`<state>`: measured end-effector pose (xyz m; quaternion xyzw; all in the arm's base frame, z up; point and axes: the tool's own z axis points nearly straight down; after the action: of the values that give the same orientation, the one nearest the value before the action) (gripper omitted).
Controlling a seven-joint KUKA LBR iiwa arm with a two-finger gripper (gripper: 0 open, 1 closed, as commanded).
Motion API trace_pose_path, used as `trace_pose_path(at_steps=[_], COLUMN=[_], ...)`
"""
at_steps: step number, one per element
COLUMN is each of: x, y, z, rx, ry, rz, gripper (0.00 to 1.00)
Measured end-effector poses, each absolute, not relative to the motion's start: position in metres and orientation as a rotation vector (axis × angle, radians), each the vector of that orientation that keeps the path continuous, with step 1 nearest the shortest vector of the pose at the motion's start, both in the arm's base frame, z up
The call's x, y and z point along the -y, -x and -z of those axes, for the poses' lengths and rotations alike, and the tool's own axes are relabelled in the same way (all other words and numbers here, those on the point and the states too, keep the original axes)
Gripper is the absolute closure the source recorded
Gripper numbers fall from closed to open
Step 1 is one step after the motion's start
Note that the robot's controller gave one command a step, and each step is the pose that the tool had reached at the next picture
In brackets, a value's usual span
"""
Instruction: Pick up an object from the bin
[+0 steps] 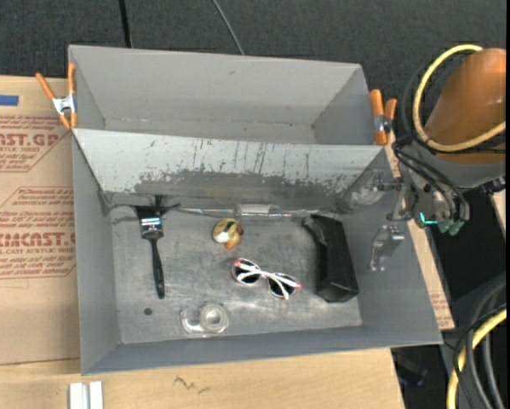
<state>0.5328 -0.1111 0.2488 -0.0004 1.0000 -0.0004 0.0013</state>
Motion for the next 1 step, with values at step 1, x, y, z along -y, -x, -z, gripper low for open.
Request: trace_pose_path(at_steps=[1], x=[0.0979], y=[-0.5332], z=[-0.2056], rx=[-3.132], ry=[0.102], rz=[0.003], gripper=[0.00])
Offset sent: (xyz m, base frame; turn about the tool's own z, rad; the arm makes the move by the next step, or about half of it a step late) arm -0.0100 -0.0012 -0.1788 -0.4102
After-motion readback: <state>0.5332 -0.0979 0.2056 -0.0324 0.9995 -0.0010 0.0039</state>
